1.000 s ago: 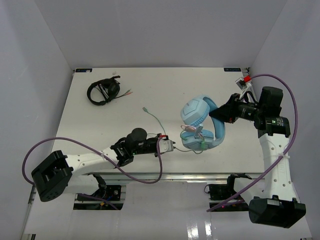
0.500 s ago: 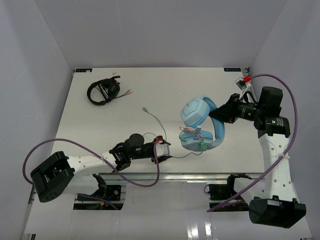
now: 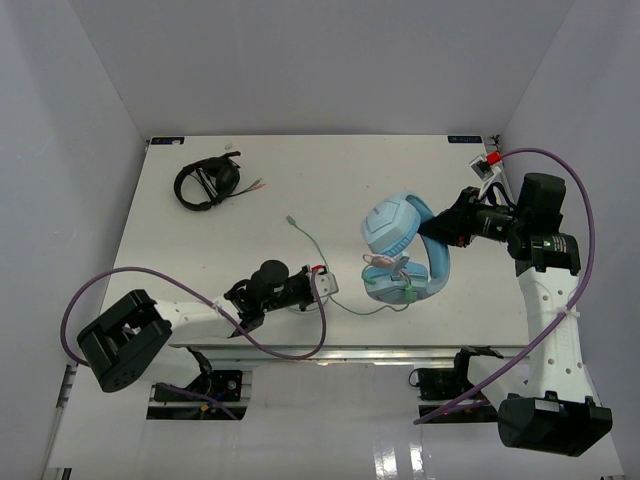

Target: Wrap the headphones

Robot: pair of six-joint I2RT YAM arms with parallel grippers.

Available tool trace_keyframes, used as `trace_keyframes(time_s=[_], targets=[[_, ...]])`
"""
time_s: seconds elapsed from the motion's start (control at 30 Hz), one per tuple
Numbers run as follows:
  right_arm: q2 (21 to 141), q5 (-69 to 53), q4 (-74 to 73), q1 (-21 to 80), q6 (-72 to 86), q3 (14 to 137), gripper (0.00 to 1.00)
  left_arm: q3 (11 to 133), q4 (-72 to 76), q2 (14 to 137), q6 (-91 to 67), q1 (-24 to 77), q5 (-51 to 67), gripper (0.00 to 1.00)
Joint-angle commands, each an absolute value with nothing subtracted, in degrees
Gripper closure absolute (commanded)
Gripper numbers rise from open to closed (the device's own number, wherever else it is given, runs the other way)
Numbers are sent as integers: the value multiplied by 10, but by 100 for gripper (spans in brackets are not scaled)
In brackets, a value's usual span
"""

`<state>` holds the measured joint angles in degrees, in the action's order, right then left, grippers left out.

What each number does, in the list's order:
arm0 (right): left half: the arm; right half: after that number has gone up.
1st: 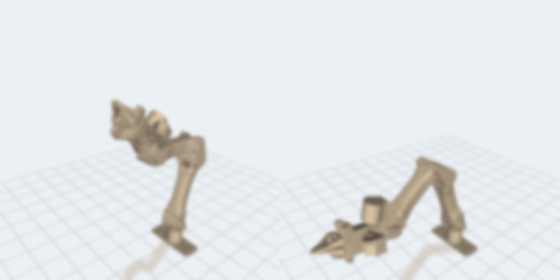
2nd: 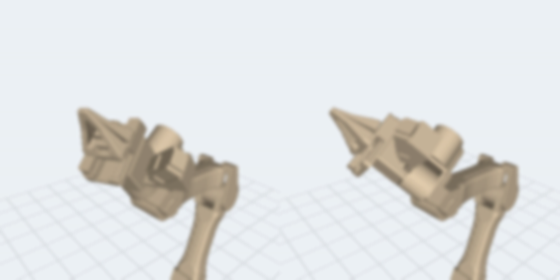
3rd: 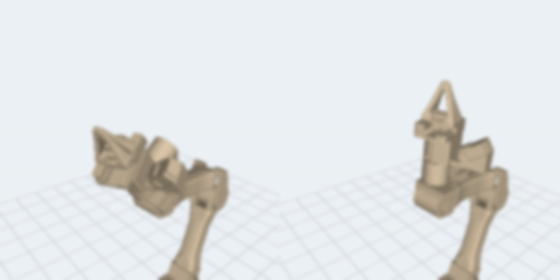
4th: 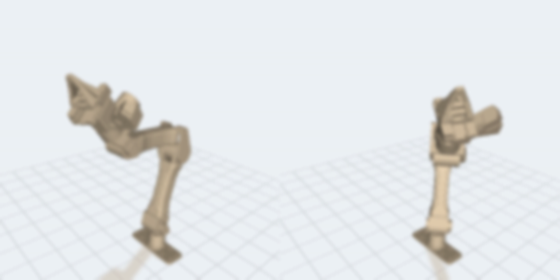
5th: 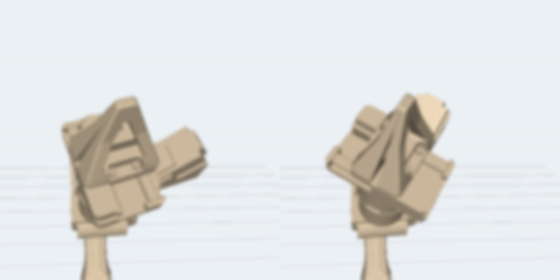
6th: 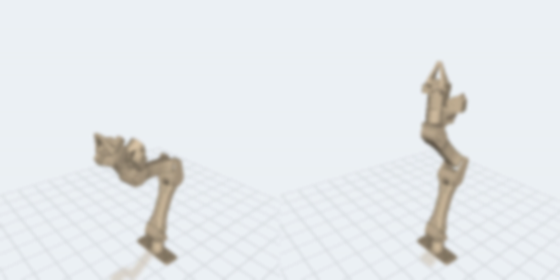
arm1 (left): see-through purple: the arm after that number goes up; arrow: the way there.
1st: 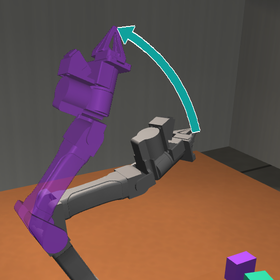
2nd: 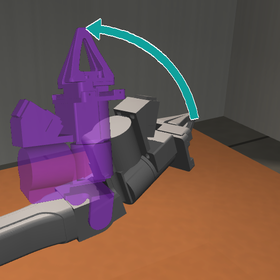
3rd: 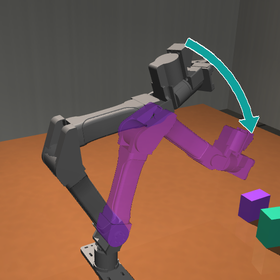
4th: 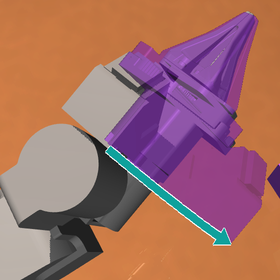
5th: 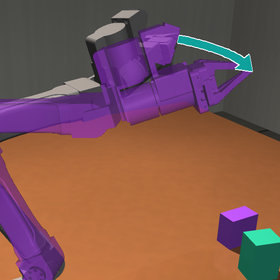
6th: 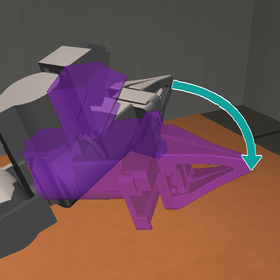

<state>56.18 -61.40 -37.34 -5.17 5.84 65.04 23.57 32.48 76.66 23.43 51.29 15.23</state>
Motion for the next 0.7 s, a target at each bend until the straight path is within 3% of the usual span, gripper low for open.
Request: trace_keyframes(time_s=[0.0, 0.33, 0.67], targets=[[555, -661, -356, -50, 92, 663, 92, 239, 338, 757, 231, 505, 167, 82], [545, -655, -372, -30, 52, 671, 92, 264, 256, 743, 243, 500, 232, 99], [510, -605, -438, 39, -73, 678, 92, 363, 115, 803, 247, 474, 296, 100]])
